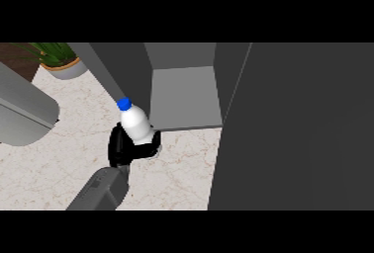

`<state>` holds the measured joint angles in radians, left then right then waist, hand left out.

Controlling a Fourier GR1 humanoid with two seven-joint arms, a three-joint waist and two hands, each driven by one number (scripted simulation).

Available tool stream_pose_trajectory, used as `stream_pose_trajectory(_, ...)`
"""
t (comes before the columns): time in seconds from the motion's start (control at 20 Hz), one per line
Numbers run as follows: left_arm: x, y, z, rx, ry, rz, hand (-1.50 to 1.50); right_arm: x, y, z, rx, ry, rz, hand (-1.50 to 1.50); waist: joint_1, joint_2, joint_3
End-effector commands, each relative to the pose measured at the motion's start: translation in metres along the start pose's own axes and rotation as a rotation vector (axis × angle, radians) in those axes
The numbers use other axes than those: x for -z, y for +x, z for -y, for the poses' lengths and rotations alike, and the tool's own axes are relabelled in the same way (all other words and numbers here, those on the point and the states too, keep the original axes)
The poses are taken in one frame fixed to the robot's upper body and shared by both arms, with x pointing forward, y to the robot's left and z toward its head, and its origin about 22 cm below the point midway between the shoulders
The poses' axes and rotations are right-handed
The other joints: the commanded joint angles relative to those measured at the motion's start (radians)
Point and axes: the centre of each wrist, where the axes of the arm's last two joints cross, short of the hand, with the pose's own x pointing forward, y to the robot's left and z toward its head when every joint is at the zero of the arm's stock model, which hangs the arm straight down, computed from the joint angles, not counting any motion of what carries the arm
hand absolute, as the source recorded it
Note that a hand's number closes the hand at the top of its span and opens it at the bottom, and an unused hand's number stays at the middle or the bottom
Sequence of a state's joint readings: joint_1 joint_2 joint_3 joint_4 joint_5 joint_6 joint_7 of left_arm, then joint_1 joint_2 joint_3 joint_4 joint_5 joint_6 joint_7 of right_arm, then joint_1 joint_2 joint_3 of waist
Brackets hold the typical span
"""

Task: Pick up the bottled water, place it into the cabinet and close the cabinet

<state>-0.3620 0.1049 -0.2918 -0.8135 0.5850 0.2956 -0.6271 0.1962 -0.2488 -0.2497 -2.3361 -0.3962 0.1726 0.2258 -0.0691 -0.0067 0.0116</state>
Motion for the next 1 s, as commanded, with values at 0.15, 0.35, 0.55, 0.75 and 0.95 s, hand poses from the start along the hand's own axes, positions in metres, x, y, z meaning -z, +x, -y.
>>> stream_pose_trajectory(0.15,0.054,0.064,0.104,0.022,-0.159,0.128,1.50,0.002,0.001,0.009,0.034,0.043,0.024,-1.50,-0.070,0.015,-0.008)
stream_pose_trajectory(0.35,0.051,0.055,0.095,0.041,-0.083,0.074,1.50,-0.001,0.005,0.017,0.052,0.033,0.033,-1.50,-0.081,0.017,-0.010)
stream_pose_trajectory(0.55,0.053,0.053,0.086,0.090,-0.027,0.076,1.50,-0.001,0.002,0.026,0.045,0.076,0.031,-1.50,-0.097,0.022,-0.008)
stream_pose_trajectory(0.75,0.052,0.050,0.083,0.128,0.015,0.077,1.50,0.005,0.003,0.030,0.056,0.067,0.036,-1.50,-0.093,0.029,-0.011)
stream_pose_trajectory(0.95,0.051,0.046,0.075,0.162,0.067,0.075,1.50,0.006,0.003,0.034,0.067,0.075,0.042,-1.50,-0.107,0.035,-0.011)
